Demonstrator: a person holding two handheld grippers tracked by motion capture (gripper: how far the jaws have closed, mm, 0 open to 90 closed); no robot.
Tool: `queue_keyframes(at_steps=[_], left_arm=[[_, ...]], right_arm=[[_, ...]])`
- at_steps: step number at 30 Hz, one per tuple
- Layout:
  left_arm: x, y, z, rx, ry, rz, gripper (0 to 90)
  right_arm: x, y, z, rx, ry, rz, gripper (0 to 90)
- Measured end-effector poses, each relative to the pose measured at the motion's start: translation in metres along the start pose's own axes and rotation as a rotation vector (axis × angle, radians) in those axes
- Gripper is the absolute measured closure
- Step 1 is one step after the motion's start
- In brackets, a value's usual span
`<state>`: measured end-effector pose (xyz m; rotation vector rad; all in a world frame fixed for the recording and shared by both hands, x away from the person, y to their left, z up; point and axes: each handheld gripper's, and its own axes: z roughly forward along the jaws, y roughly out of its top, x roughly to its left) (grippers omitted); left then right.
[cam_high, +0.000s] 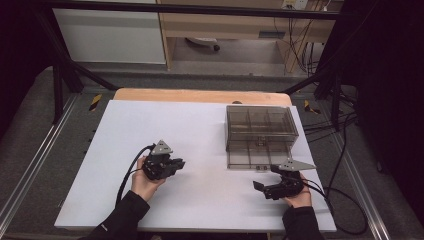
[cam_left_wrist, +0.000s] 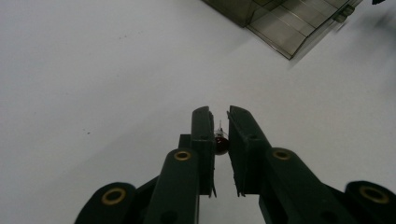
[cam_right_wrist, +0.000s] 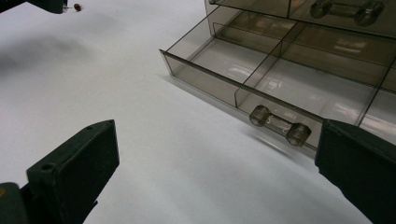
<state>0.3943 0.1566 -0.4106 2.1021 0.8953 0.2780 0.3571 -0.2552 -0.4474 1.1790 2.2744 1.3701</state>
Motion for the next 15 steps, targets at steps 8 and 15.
queue_keyframes(at_steps=[8,15], left_arm=[[-0.007,0.007,0.007,-0.001,-0.014,0.012,79.9],[-0.014,0.014,0.013,-0.003,-0.026,0.02,80.0]], right_arm=[[0.0,0.0,0.0,0.0,-0.001,0.0,0.4],[0.0,0.0,0.0,0.001,-0.001,-0.002,0.4]])
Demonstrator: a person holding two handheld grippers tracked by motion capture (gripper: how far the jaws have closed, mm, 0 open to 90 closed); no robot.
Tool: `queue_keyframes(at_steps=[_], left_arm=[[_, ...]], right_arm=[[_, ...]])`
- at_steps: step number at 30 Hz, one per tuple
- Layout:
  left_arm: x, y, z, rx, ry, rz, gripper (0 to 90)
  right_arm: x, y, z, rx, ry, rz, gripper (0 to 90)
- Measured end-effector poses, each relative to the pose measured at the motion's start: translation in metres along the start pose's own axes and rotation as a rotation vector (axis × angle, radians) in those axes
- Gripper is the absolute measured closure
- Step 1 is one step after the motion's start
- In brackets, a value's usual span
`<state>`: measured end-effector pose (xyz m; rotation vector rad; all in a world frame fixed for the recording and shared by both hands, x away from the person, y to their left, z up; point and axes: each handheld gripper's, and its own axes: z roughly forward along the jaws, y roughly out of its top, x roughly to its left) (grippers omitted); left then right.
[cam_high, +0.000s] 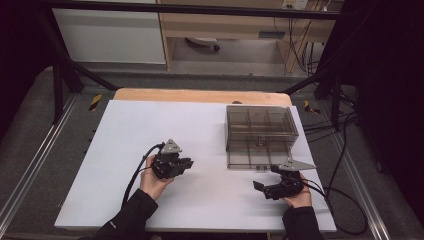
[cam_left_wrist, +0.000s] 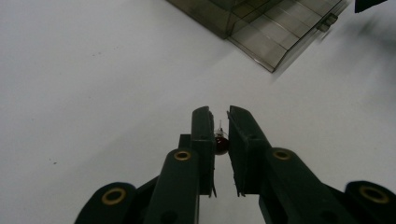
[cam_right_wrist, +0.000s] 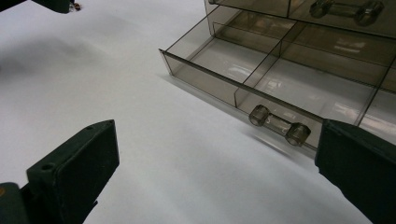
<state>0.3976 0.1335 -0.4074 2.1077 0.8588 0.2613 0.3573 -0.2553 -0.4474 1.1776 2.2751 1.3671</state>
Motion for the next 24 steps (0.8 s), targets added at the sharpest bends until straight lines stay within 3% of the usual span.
queue_keyframes(at_steps=[24], left_arm=[[-0.02,0.026,0.029,-0.012,-0.042,0.004,80.0]], right_arm=[[0.0,0.0,0.0,0.004,0.0,-0.001,0.4]])
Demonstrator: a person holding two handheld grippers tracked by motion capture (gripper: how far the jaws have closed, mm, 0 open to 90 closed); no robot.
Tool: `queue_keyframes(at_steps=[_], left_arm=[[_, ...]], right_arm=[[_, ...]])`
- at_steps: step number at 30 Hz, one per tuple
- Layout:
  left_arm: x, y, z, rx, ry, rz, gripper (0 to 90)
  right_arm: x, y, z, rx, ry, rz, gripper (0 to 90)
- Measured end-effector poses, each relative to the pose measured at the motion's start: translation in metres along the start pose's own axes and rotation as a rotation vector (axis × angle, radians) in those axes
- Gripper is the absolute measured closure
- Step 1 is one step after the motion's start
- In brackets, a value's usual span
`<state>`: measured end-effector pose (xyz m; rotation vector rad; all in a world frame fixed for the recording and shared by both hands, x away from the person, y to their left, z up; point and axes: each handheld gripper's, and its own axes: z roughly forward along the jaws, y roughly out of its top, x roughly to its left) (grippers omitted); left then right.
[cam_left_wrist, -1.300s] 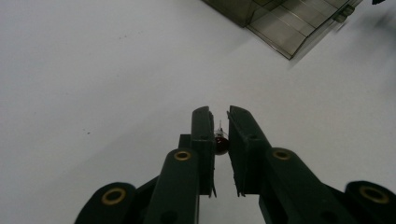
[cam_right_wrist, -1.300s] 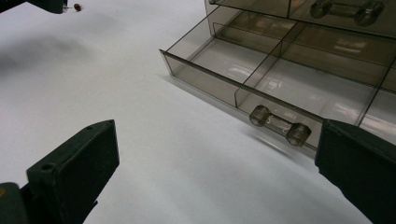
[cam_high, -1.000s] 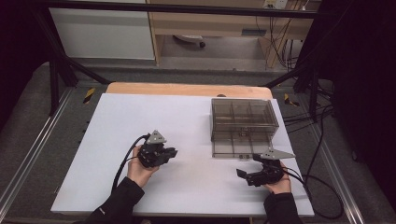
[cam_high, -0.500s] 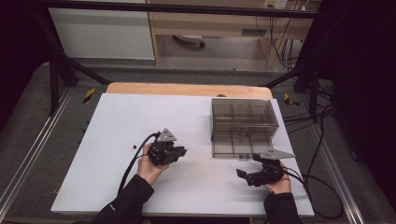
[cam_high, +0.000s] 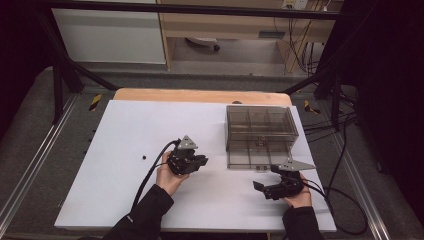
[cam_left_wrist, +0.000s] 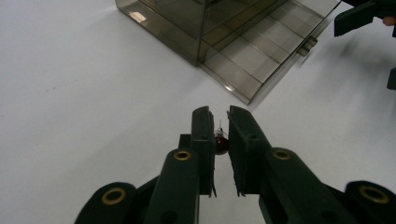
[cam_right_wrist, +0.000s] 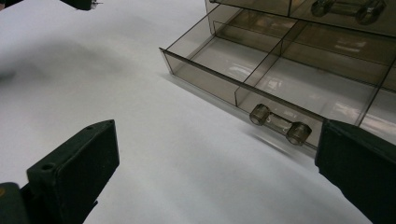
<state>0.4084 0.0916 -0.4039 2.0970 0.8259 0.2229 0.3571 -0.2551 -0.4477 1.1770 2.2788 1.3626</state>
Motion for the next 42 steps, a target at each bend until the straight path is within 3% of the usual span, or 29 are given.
queue_keyframes(at_steps=[13,27,42], left_arm=[[-0.011,0.014,0.014,-0.004,-0.019,0.012,80.0],[-0.013,0.023,0.028,0.001,-0.016,0.004,80.0],[-0.027,0.037,0.043,0.008,-0.025,0.032,80.0]], right_arm=[[0.0,0.0,0.0,-0.005,-0.001,-0.003,0.4],[0.0,0.0,-0.001,-0.003,-0.002,-0.004,0.4],[0.0,0.0,-0.001,-0.002,-0.001,-0.005,0.4]])
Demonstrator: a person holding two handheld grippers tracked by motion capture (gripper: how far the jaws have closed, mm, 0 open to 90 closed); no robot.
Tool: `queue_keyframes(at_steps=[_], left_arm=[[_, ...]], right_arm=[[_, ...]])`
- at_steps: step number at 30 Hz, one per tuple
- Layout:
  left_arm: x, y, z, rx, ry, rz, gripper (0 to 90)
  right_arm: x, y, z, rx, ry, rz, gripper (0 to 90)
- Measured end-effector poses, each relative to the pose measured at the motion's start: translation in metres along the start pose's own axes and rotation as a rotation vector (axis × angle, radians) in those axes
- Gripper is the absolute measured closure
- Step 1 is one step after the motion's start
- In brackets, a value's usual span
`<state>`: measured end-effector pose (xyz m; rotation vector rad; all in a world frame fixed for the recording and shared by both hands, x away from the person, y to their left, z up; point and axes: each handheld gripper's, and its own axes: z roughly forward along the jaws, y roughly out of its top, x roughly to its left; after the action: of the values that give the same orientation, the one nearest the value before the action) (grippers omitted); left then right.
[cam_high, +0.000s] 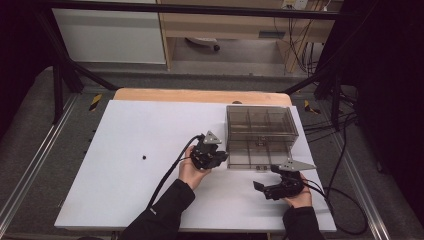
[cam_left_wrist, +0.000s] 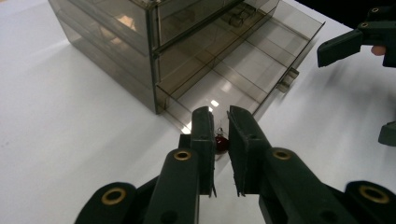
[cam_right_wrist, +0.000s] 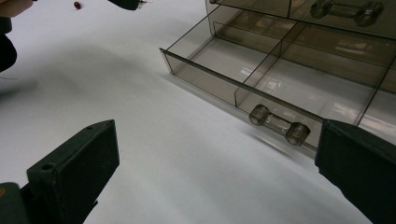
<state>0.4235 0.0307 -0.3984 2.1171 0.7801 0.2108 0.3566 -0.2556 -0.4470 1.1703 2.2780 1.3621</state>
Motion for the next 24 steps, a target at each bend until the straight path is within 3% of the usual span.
queue_keyframes(at_steps=[13,24], left_arm=[[-0.008,0.012,0.023,0.004,0.004,0.006,79.9],[-0.005,0.013,0.038,0.032,0.014,0.011,79.9]], right_arm=[[0.0,0.0,0.0,0.0,0.0,-0.003,0.4],[0.0,0.0,0.0,-0.003,0.002,-0.003,0.4]])
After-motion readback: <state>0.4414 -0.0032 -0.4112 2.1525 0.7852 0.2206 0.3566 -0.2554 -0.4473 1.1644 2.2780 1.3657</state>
